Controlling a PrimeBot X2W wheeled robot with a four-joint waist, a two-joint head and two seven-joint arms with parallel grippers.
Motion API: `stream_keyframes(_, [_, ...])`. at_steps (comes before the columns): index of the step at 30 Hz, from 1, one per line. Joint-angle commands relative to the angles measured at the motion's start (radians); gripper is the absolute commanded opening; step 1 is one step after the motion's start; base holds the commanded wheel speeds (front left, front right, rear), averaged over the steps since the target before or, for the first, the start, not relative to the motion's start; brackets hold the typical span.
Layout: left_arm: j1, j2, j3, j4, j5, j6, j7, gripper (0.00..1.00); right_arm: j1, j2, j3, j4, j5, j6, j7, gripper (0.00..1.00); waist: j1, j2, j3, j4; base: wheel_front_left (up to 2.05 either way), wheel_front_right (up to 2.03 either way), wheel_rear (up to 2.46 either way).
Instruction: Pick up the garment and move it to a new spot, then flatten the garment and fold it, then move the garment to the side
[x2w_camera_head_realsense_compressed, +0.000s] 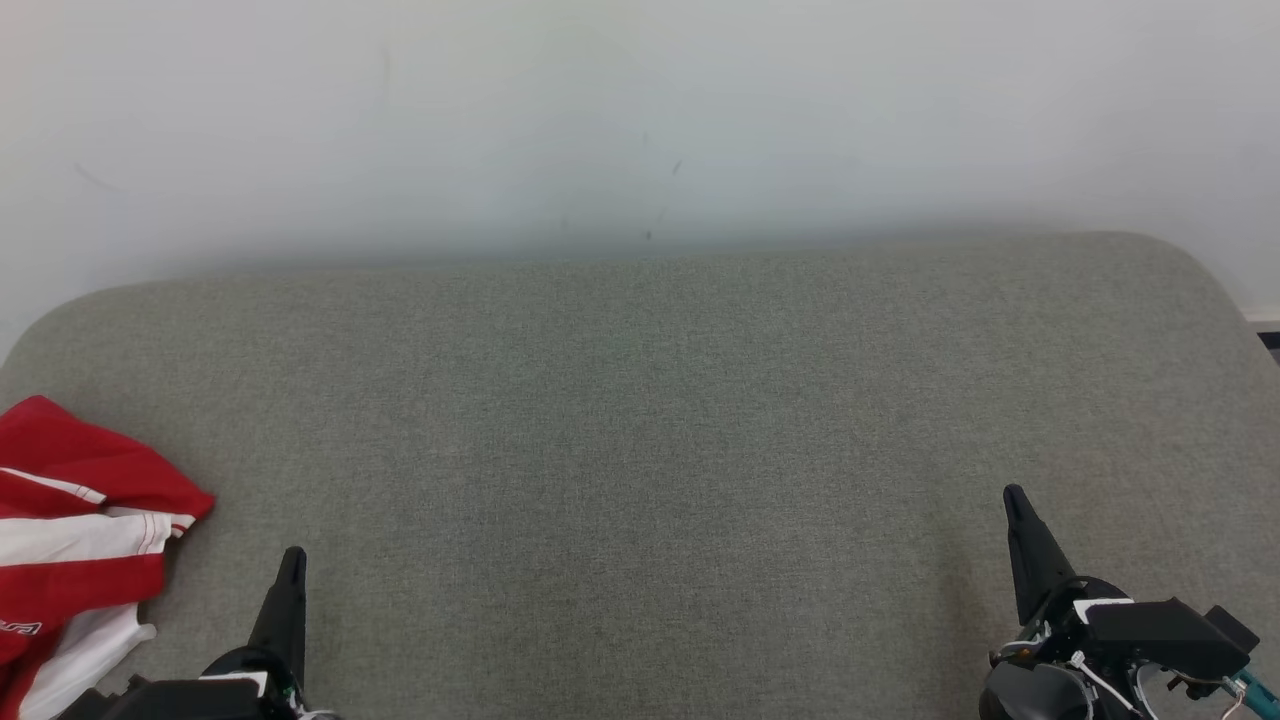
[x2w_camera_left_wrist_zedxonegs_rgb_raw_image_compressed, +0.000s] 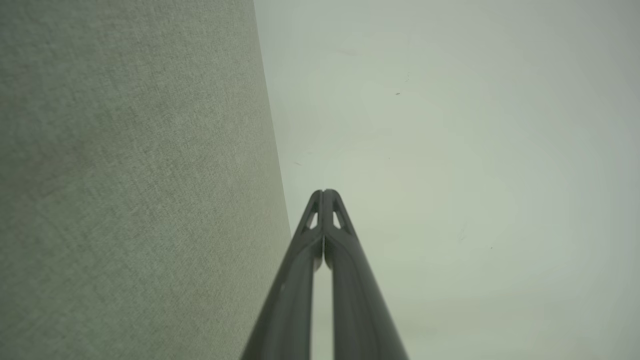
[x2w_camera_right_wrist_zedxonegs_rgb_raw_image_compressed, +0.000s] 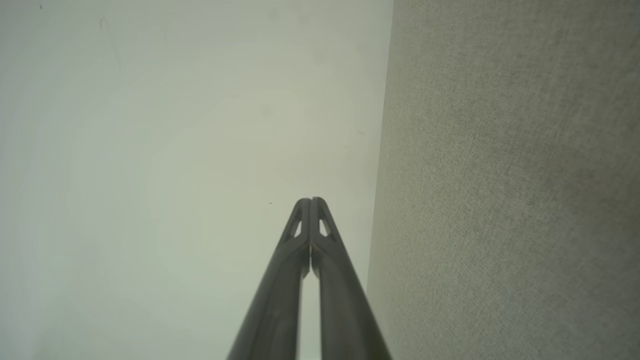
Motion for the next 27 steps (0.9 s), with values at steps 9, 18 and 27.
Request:
stream_keyframes(9, [-0.006,0.005,0.004,-0.004,-0.005,-0.003,0.000,0.00,0.011,-0.001,-0.001,-0.002,0.001,0.001,0.003,0.00,0.0000,0.0000,0.000,0.000,0.00,0.00,0.00])
stream_keyframes(18, [-0.006,0.005,0.004,-0.004,-0.005,-0.003,0.000,0.00,0.011,-0.001,-0.001,-0.002,0.001,0.001,0.003,0.00,0.0000,0.0000,0.000,0.000,0.00,0.00,0.00])
stream_keyframes(27, [-0.006,0.005,0.004,-0.004,-0.005,-0.003,0.000,0.00,0.011,-0.001,-0.001,-0.002,0.001,0.001,0.003,0.00,0.0000,0.0000,0.000,0.000,0.00,0.00,0.00])
